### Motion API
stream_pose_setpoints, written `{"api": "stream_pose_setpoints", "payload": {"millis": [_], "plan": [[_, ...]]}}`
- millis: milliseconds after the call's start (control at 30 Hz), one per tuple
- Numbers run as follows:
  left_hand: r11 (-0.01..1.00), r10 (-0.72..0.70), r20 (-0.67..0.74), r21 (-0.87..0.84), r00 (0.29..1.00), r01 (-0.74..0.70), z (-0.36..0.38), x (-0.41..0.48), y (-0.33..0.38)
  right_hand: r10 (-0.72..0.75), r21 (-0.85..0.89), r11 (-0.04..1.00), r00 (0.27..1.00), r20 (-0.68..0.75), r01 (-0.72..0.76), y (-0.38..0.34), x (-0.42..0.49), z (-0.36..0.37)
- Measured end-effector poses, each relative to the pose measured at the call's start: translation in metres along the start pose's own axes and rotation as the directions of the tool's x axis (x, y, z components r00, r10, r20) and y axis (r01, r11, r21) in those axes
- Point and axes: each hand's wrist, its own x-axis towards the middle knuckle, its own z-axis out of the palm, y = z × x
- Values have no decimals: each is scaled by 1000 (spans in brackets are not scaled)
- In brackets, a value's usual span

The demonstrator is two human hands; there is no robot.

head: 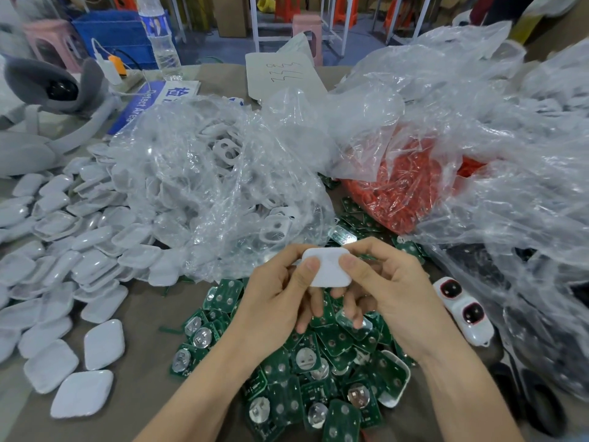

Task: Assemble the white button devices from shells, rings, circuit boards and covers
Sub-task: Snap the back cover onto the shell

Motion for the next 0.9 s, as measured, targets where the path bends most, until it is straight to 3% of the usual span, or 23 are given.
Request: {"api": "stream_pose_setpoints", "payload": {"millis": [400,600,700,800,833,900], "plan": [[999,39,-8,31,999,-39,3,-1,0,-126,-115,985,992,5,126,10,-4,8],[1000,26,31,-4,999,-26,2,-2,2,-92,-75,993,996,-5,91,7,-4,8],[971,133,-67,208,989,-116,1,-2,0,-58,14,998,997,-48,59,6,-3,10],[805,369,-56,519,928,-289,1,0,-1,-31,156,987,997,-75,42,7,-5,13],[758,411,-40,569,911,-318,1,0,-2,-37,181,982,995,-94,53,8,-6,14],[763,416,-43,559,908,-324,2,0,-2,-59,188,978,987,-148,87,9,-5,13]]}}
